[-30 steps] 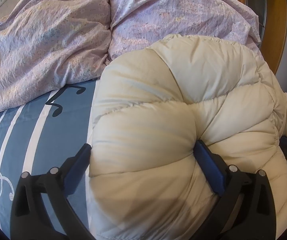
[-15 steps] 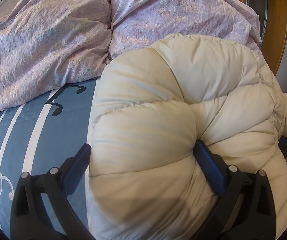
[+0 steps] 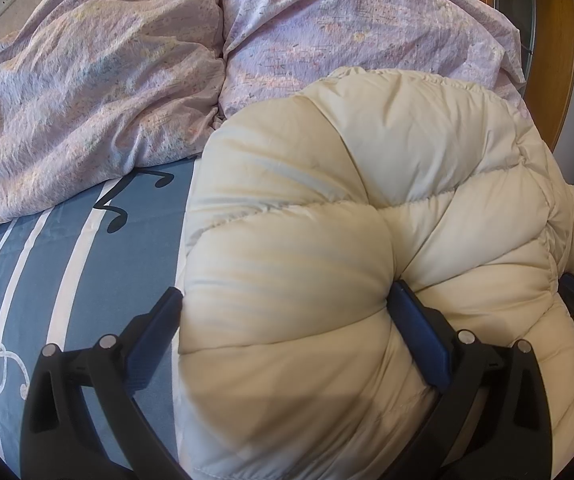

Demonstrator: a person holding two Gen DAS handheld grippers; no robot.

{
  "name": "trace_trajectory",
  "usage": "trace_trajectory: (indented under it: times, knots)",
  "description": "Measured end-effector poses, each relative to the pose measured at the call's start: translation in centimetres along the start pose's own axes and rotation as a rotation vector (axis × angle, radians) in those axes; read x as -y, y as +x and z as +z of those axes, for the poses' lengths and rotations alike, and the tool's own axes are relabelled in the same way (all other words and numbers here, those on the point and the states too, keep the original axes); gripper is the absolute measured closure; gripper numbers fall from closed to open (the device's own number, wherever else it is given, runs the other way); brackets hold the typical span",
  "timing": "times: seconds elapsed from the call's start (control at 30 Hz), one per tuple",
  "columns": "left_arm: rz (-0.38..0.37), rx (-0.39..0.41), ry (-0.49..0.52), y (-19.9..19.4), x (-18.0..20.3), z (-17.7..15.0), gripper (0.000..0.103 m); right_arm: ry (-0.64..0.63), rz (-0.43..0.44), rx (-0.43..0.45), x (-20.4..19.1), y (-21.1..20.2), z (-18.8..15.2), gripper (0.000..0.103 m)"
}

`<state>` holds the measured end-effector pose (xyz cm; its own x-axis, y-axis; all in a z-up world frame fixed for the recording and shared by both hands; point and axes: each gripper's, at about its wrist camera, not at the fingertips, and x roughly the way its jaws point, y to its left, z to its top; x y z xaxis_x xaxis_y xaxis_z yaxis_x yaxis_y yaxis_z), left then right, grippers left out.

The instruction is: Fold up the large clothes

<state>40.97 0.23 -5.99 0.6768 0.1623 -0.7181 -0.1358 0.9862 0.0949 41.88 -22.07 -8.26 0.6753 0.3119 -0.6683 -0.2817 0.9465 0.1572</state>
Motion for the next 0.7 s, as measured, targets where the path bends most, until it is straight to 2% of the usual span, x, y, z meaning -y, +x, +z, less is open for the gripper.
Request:
trace_trajectory:
  times: [0.3, 0.37, 0.4, 0.47, 0.5, 0.53, 0.57, 0.6, 0.7]
  knots:
    - [0.011, 0.004, 0.003, -0.1, -0.1, -0.1, 0.002, -0.007, 0.023, -0.002, 0.2, -0.1, 0.3, 0.085]
    - [0.013, 0.008, 0.003, -0.3, -0.1, -0.2, 0.002, -0.001, 0.051, -0.009, 0.6, -0.8, 0.5, 0.083]
    - [0.010, 0.009, 0.000, -0.4, -0.2, -0.2, 0.002, 0.009, 0.076, -0.013, 1.0, -1.2, 0.7, 0.077]
    - [0.006, 0.011, -0.004, -0.5, -0.2, -0.3, 0.002, 0.036, 0.146, -0.017, 1.8, -2.2, 0.9, 0.057]
    - [0.006, 0.012, -0.005, -0.5, -0.2, -0.3, 0.002, 0.047, 0.179, -0.011, 2.2, -2.9, 1.1, 0.031]
    - [0.007, 0.014, -0.005, -0.6, -0.2, -0.3, 0.002, 0.050, 0.165, 0.007, 2.5, -3.8, 1.2, 0.006]
    - [0.010, 0.017, -0.004, -0.7, -0.2, -0.3, 0.002, 0.049, 0.132, 0.029, 2.6, -4.5, 1.3, 0.001]
    - [0.014, 0.021, -0.003, -0.8, -0.2, -0.3, 0.002, 0.041, 0.111, 0.051, 2.9, -5.2, 1.5, 0.001]
    - [0.026, 0.032, 0.000, -1.1, -0.2, -0.2, 0.002, 0.103, 0.137, 0.000, 4.7, -5.3, 1.9, 0.001]
